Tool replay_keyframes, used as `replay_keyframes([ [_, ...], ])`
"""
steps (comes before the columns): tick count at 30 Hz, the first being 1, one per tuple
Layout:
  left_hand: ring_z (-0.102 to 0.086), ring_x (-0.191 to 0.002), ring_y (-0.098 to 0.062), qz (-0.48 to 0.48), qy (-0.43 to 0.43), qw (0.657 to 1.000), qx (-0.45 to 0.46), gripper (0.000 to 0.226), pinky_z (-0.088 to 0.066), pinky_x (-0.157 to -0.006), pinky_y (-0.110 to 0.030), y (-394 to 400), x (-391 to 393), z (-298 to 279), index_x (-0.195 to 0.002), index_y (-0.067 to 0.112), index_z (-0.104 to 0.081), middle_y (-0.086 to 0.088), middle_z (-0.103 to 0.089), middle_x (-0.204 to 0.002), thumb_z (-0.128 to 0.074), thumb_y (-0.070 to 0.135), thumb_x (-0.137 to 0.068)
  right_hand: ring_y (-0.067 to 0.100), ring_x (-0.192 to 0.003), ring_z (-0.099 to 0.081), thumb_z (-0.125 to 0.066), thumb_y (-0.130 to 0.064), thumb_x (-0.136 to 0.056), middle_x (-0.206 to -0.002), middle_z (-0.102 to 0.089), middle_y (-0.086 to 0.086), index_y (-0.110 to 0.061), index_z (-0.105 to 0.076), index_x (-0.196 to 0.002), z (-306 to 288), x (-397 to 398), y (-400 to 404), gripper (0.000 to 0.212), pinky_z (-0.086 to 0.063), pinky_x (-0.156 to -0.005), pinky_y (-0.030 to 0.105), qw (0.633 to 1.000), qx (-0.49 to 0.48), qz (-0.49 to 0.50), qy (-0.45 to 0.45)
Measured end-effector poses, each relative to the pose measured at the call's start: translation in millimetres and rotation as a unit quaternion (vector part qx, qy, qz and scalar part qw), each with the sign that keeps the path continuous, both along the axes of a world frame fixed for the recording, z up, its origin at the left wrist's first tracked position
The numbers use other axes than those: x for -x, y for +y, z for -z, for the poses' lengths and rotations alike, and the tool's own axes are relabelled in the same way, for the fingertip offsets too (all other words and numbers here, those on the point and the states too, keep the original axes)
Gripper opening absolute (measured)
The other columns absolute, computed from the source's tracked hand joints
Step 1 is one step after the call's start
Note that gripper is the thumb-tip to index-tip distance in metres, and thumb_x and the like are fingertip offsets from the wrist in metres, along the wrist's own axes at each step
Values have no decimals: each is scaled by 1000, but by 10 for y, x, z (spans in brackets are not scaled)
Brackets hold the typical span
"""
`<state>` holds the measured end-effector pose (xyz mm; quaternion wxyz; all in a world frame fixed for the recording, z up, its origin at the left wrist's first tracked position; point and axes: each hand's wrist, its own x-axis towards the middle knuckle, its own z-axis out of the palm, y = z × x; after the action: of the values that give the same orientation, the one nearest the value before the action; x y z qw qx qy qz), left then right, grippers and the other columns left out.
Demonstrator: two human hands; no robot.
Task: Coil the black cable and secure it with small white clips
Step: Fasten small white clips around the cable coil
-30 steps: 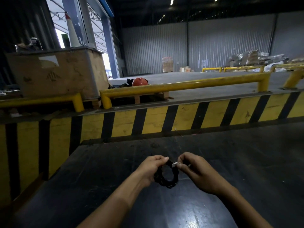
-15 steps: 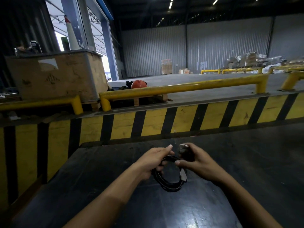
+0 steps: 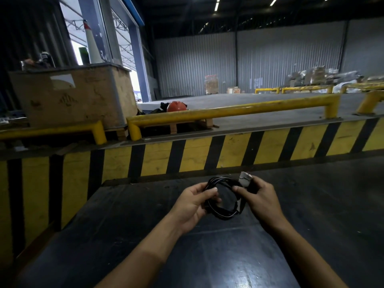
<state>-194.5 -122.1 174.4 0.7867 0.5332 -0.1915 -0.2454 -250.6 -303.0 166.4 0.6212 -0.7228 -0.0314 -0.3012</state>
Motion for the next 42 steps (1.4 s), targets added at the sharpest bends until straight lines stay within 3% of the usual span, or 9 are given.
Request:
replay_keyframes([
  [6,-70,-71,-19,-56,-25,998,-15,26,-59,-63,-33,-9,-36,-62,-96,8,-72,-7,-72,-76,-73,13,-71,18,-85,-69,-55,-11,-92,-93,-71,6,-14,-65,-98,-167,36,-165,12,-53,-62,20,1000,-20,-6,18],
  [9,-71,-70,-17,-80,-22,996,-46,21,-58,-63,-31,-1,-72,-105,-99,9,-71,-4,-75,-78,-71,10,-78,6,-83,-63,-48,-17,-95,-96,-69,0,-18,-64,-98,-362,100,-216,16,-47,-67,18,999,50,7,-4],
  [12,-71,-74,-18,-89,-15,994,-53,22,-58,-63,-31,-37,-87,-130,-103,9,-70,-6,-77,-85,-70,11,-81,-6,-78,-62,-48,-17,-95,-90,-72,-6,-19,-65,-96,-472,167,-161,18,-45,-64,6,993,91,-81,3],
  [16,-72,-88,-24,-84,7,995,-47,22,-59,-65,-33,-78,-92,-142,-102,9,-71,-11,-76,-95,-70,16,-81,16,-90,-66,-50,-18,-95,-96,-71,5,-16,-64,-99,-451,189,-106,15,-54,-76,25,966,160,-172,104],
  [20,-71,-78,-21,-77,24,995,-58,19,-58,-60,-29,-104,-71,-102,-99,9,-71,-9,-76,-88,-70,18,-82,15,-86,-67,-54,-16,-93,-94,-68,6,-15,-64,-95,-436,159,-53,10,-58,-79,37,955,233,-143,113],
  [26,-72,-89,-25,-51,8,996,-79,26,-58,-68,-35,-124,-45,-72,-101,10,-72,-8,-76,-93,-69,27,-81,-7,-78,-60,-62,-22,-89,-83,-63,-19,-33,-64,-94,-412,114,11,12,-49,-65,15,930,365,-37,34],
  [31,-72,-86,-21,-52,-11,995,-86,27,-58,-70,-34,-134,-11,-49,-106,14,-72,-4,-76,-90,-65,30,-86,-9,-79,-58,-67,-21,-85,-94,-72,-10,-25,-68,-108,-260,74,29,24,-46,-66,8,907,421,19,-10],
  [39,-69,-90,-26,-98,-31,988,-116,17,-58,-64,-29,-129,6,-36,-100,16,-72,-18,-69,-105,-63,22,-88,14,-82,-68,-62,-25,-88,-95,-72,1,-25,-62,-102,-103,-10,18,14,-59,-70,38,894,436,47,92],
  [42,-72,-77,-20,-88,-33,987,-133,21,-57,-63,-29,-138,11,-27,-105,16,-71,-17,-70,-105,-63,25,-88,14,-82,-67,-61,-26,-88,-95,-72,1,-26,-58,-101,-90,-23,18,13,-59,-68,38,896,435,44,74],
])
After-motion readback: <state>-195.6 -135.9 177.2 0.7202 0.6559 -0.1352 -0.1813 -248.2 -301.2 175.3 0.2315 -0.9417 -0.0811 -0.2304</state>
